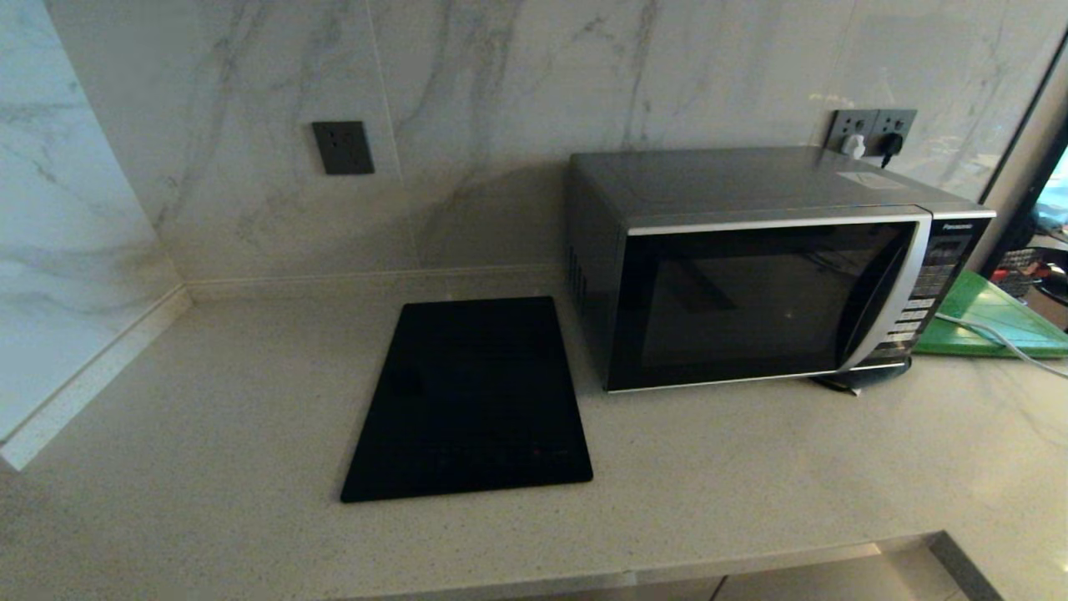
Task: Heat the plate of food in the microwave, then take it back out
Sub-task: Open the microwave oven
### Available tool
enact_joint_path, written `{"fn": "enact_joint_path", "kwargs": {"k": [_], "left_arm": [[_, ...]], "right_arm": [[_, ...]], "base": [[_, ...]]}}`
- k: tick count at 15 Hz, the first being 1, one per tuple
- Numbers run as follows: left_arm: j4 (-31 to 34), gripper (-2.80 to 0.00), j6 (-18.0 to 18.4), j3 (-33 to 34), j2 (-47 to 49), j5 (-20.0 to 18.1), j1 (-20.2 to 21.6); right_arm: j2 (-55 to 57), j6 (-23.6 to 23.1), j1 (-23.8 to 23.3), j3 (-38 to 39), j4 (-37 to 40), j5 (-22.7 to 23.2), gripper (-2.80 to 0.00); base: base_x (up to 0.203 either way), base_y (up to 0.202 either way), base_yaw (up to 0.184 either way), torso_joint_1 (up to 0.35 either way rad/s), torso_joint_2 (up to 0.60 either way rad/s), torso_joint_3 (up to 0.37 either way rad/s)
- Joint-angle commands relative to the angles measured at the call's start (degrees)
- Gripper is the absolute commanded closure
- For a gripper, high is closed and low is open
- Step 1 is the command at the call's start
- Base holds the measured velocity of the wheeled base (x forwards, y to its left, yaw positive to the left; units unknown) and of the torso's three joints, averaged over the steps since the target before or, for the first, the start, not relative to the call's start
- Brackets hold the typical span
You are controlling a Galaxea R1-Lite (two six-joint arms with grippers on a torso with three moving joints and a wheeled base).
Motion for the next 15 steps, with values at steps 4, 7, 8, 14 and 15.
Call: {"fn": "enact_joint_path", "kwargs": {"k": [4,7,8,14,15], "left_arm": [[1.5,0.0,-0.55,-0.04,-0.01,-0.13,0.02],[1.41,0.0,-2.81,0.05,-0.01,0.32,0.02],[1.41,0.0,-3.89,0.05,-0.01,0.32,0.02],[1.41,0.0,-6.5,-0.03,-0.01,0.68,0.02],[1.41,0.0,-6.5,0.05,-0.01,0.68,0.02]], "right_arm": [[0.07,0.05,0.0,0.09,-0.01,-0.01,0.0],[0.07,0.25,-0.02,-0.98,-0.17,-0.1,0.0],[0.07,0.66,-0.03,-3.46,0.19,-0.03,0.0],[12.23,2.57,-0.05,-25.06,7.67,0.67,0.0],[16.53,2.95,-0.07,-28.44,7.91,0.59,0.0]], "base": [[0.0,0.0,0.0,0.0,0.0,0.0],[0.0,0.0,0.0,0.0,0.0,0.0],[0.0,0.0,0.0,0.0,0.0,0.0],[0.0,0.0,0.0,0.0,0.0,0.0],[0.0,0.0,0.0,0.0,0.0,0.0]]}}
